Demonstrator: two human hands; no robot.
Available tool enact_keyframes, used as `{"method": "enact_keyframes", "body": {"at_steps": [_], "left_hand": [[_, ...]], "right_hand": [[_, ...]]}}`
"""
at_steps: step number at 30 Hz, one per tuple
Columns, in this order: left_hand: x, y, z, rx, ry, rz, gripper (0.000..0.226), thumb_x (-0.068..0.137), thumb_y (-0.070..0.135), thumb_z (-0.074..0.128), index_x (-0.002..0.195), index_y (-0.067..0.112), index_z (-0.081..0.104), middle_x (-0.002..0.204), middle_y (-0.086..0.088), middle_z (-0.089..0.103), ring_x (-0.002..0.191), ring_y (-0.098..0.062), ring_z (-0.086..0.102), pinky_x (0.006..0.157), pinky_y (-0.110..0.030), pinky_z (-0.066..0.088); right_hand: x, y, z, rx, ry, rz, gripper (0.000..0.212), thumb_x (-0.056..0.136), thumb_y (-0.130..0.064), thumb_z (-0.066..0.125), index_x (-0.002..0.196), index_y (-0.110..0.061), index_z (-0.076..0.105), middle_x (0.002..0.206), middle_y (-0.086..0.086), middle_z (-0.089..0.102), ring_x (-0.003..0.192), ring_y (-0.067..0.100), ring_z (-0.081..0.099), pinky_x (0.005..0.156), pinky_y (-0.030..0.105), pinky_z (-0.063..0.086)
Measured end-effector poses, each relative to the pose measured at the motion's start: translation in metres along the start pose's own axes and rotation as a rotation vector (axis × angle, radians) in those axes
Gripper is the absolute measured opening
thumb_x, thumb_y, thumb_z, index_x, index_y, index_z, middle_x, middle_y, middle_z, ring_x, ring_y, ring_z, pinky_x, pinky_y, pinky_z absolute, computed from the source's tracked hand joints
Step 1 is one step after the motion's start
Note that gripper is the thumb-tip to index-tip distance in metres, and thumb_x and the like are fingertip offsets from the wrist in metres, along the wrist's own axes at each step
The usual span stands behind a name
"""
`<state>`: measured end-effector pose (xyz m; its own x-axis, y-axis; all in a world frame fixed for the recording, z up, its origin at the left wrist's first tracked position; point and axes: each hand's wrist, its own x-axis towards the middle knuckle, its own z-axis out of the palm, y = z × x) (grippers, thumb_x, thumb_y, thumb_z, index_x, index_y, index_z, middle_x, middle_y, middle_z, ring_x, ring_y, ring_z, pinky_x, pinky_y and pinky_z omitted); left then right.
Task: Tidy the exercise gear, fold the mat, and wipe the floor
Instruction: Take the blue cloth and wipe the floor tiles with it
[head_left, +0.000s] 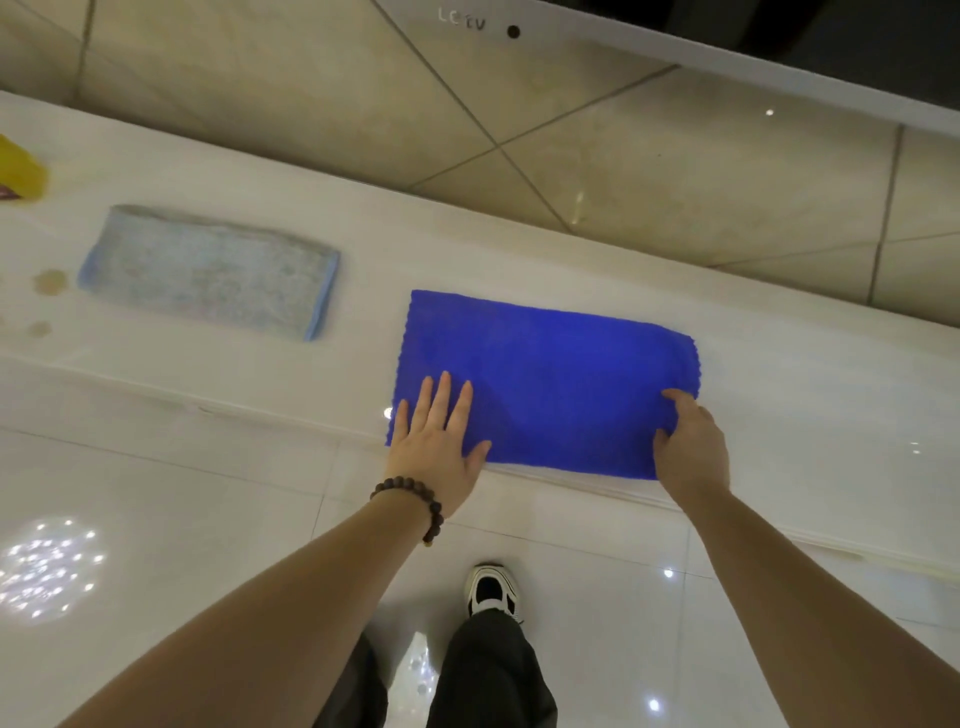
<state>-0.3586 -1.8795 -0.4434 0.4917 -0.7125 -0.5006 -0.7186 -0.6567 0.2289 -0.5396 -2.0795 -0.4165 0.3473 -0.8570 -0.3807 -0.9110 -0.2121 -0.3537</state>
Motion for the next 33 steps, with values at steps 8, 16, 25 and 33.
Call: {"method": "enact_keyframes", "body": {"at_steps": [8,16,25,33], "left_hand": [[-0.033,-0.041,-0.049,-0.101,0.19,-0.118,0.071,0.098,0.053,0.022,0.152,0.024,-0.012,0.162,-0.002,-0.013,0.147,-0.021,-0.018,0.12,-0.045,-0.006],[-0.06,-0.092,-0.049,-0.152,0.192,-0.259,0.07,0.098,0.052,0.022,0.152,0.025,-0.013,0.161,-0.001,-0.016,0.147,-0.019,-0.019,0.119,-0.042,-0.008],[-0.066,-0.101,-0.035,-0.208,0.181,-0.291,0.071,0.098,0.052,0.023,0.152,0.025,-0.015,0.16,-0.001,-0.018,0.145,-0.019,-0.022,0.119,-0.043,-0.009],[-0.07,-0.11,-0.016,-0.236,0.18,-0.358,0.07,0.098,0.053,0.023,0.153,0.026,-0.013,0.161,0.0,-0.016,0.146,-0.019,-0.021,0.117,-0.043,-0.01]], "right_hand": [[-0.052,-0.108,-0.016,0.118,0.167,-0.383,0.043,0.091,-0.006,0.052,0.132,-0.015,0.05,0.121,0.006,0.057,0.096,0.022,0.058,0.076,0.021,0.037],[-0.064,-0.19,0.073,-0.074,-0.093,-0.619,0.049,0.093,-0.023,0.055,0.14,-0.016,0.042,0.116,0.007,0.058,0.106,0.025,0.049,0.09,0.041,0.047],[-0.056,-0.177,0.091,-0.253,-0.023,-0.474,0.1,0.07,-0.085,0.038,0.148,-0.04,-0.004,0.159,0.007,-0.003,0.145,0.032,-0.005,0.111,0.062,0.008],[-0.042,-0.171,0.141,-0.543,-0.12,-0.392,0.091,0.078,-0.081,0.032,0.147,-0.04,-0.012,0.157,0.009,-0.019,0.142,0.038,-0.018,0.103,0.075,-0.002]]}}
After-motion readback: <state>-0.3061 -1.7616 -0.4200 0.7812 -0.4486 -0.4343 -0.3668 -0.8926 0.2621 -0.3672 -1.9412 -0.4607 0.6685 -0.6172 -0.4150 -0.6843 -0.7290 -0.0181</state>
